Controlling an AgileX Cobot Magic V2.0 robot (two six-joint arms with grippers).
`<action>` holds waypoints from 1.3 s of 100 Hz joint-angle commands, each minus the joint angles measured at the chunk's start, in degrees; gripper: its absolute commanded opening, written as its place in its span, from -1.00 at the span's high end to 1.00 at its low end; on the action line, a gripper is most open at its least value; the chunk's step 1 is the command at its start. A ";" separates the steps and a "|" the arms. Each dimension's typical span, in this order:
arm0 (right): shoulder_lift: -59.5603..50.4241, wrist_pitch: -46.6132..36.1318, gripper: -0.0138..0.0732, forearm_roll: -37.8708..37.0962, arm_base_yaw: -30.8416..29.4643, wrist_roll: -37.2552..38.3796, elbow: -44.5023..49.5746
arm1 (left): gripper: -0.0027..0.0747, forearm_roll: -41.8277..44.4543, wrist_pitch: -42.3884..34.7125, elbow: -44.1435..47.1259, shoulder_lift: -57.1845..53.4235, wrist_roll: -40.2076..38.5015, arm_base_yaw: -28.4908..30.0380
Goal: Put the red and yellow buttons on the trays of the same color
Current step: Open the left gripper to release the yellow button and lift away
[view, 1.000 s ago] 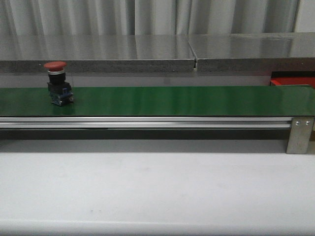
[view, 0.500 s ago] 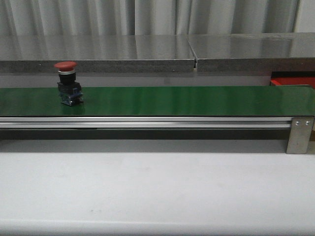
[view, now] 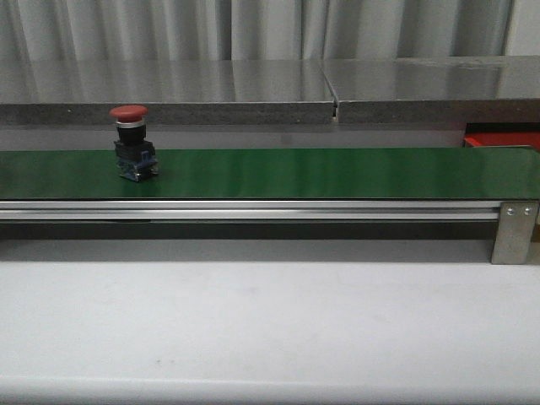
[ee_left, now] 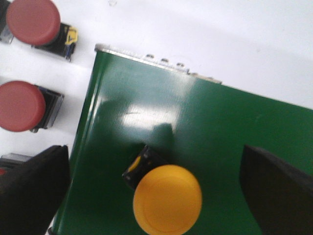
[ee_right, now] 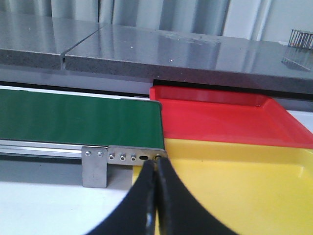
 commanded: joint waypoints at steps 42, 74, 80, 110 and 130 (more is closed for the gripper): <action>0.81 -4.63 0.95 -0.41 -0.25 0.01 -1.25 | -0.85 -4.16 -11.36 3.10 -23.74 5.61 -7.82; 0.81 -4.99 0.95 -0.46 -0.25 0.01 -1.25 | -0.85 -4.05 -30.82 33.08 -51.47 7.57 -14.96; 0.81 -4.99 0.95 -0.46 -0.25 0.01 -1.25 | -0.85 -4.05 -36.26 40.68 -57.10 7.57 -16.36; 0.81 -4.99 0.95 -0.46 -0.25 0.01 -1.25 | -0.84 -4.05 -50.32 71.80 -85.35 7.57 -17.52; 0.81 -4.99 0.95 -0.46 -0.25 0.01 -1.25 | -0.21 -4.67 -49.81 83.11 -98.90 7.57 -17.52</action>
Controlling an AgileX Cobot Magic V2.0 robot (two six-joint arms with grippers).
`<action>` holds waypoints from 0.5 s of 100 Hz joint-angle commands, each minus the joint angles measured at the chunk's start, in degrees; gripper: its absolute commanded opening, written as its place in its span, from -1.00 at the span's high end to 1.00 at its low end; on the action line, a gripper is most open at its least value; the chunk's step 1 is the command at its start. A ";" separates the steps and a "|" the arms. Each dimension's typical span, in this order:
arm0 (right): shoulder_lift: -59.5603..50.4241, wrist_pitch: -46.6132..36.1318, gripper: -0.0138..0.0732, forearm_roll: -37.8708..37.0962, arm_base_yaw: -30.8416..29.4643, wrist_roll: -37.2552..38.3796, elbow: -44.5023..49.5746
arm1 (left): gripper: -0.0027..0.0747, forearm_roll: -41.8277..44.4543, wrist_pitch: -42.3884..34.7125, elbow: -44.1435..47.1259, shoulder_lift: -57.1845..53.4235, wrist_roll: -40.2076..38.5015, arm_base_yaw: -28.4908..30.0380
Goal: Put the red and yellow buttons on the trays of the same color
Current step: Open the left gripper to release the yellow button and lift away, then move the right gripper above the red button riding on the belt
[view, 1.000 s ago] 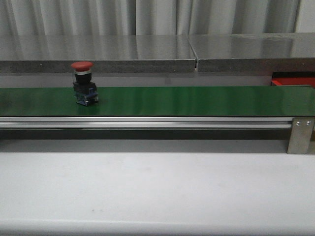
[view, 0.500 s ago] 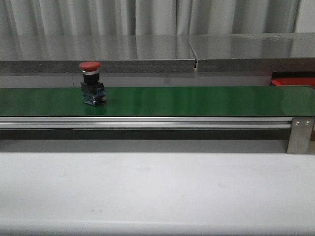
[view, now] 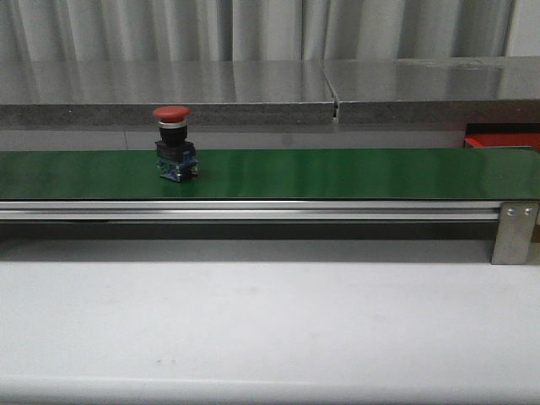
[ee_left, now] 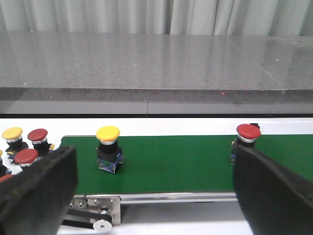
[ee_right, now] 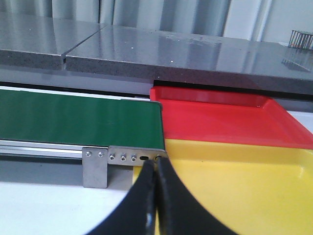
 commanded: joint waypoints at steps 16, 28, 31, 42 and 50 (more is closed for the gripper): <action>0.81 -6.79 0.95 -0.46 -0.25 0.01 -1.25 | 0.75 -1.48 -4.72 6.74 -8.16 0.01 -0.52; 0.81 -9.04 0.95 2.28 -0.25 0.83 -1.49 | 0.98 -1.48 -4.72 7.92 -8.42 0.01 -0.52; 0.81 -8.90 0.95 3.26 -0.25 0.83 -1.96 | 0.98 -1.48 -4.72 7.92 -8.42 0.01 -0.52; 1.62 -8.41 0.95 4.57 -0.25 0.83 -5.03 | 0.98 -1.48 -4.72 7.92 -8.42 0.01 -0.52; 3.73 -6.72 0.95 4.57 -0.25 0.83 -9.55 | 0.98 -1.48 -4.72 7.92 -8.42 0.01 -0.52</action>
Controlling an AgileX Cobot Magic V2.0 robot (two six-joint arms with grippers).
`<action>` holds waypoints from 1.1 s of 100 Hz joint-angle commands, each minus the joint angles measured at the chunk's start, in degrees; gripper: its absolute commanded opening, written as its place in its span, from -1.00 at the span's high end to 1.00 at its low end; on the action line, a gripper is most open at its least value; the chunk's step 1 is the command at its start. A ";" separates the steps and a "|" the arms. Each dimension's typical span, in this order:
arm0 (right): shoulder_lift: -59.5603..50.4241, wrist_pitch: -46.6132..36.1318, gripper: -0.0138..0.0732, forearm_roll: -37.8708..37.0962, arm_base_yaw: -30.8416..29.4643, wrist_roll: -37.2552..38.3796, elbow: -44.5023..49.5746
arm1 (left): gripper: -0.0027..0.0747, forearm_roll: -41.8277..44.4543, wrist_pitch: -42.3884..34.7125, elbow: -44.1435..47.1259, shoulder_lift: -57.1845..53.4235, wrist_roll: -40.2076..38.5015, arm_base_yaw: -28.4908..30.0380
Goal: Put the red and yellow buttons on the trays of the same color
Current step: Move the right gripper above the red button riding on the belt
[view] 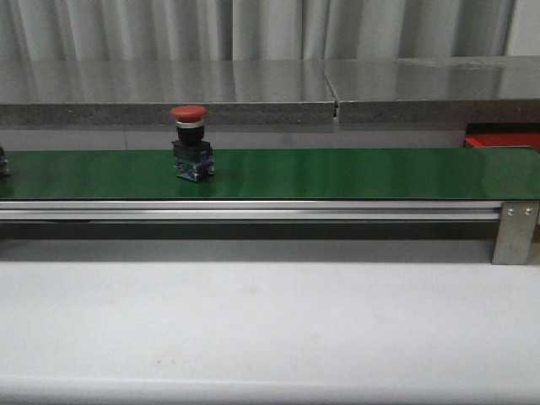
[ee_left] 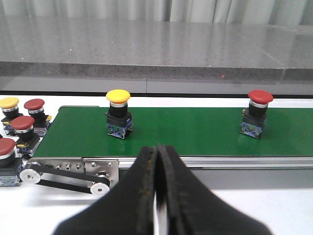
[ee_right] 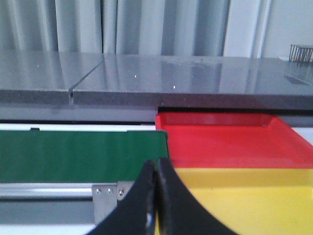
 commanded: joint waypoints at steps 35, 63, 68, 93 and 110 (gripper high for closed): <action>32.61 30.34 0.95 -1.45 -0.25 0.00 -36.94 | 0.98 -0.93 -4.64 -1.56 0.46 -0.10 -0.52; 53.60 35.79 0.95 -0.82 -0.25 0.00 -49.12 | 0.98 -0.93 -4.64 -1.56 0.46 -0.10 -0.52; 56.19 35.61 0.95 -0.11 -0.25 0.00 -49.78 | 0.98 -0.93 -4.64 -1.56 0.46 -0.10 -0.52; 64.00 35.35 0.62 2.62 3.29 -3.63 -53.88 | 0.98 -0.93 -4.64 -1.56 0.46 -0.10 -0.52; 67.25 33.47 -0.41 2.67 7.74 -5.34 -57.27 | 0.98 -0.93 -4.64 -1.56 0.46 -0.10 -0.52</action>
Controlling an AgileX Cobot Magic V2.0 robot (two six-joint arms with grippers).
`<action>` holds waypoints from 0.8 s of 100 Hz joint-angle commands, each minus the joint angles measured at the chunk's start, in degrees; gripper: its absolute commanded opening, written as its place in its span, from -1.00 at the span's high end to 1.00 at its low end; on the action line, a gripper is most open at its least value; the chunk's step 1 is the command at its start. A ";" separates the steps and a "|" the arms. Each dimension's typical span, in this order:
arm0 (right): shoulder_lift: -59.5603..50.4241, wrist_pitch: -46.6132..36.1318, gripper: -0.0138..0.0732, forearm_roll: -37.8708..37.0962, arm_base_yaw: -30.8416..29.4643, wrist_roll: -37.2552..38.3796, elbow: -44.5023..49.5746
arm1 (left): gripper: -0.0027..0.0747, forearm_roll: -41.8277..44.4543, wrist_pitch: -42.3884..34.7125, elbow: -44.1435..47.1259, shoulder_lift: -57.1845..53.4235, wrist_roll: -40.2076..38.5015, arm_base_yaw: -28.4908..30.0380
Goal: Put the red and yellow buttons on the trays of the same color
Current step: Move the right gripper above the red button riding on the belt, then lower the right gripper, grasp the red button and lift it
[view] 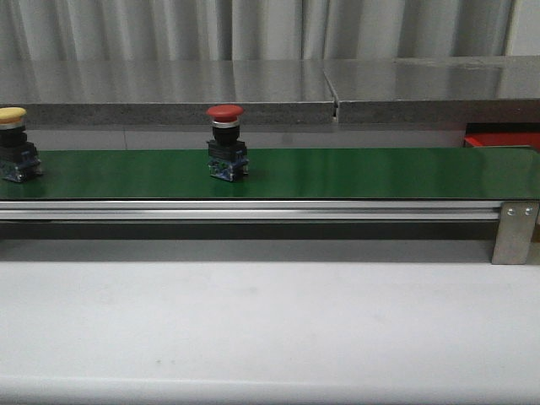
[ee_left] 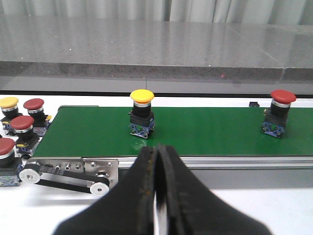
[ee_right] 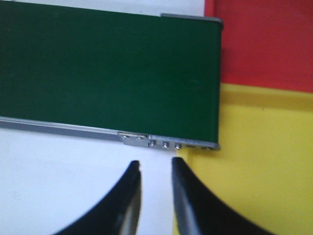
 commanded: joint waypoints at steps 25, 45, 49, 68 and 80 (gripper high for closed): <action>7.91 -4.49 -0.65 0.51 10.13 -3.13 -9.46 | 0.98 -0.83 -4.64 -1.56 0.46 -0.20 -0.52; 16.64 -1.80 -0.65 0.51 17.01 -4.32 -18.28 | 0.98 -0.83 -4.64 -1.56 0.46 -0.20 -0.52; 18.67 -1.30 -0.65 0.51 18.22 -4.53 -20.26 | 0.98 -0.83 -4.64 -1.56 0.46 -0.20 -0.52; 27.14 2.34 -0.65 0.84 21.93 -5.88 -28.88 | 0.98 -0.83 -4.64 -1.56 0.46 -0.20 -0.52; 31.40 5.17 -0.65 1.39 23.77 -6.52 -33.58 | 0.98 -0.83 -4.64 -1.56 0.46 -0.20 -0.52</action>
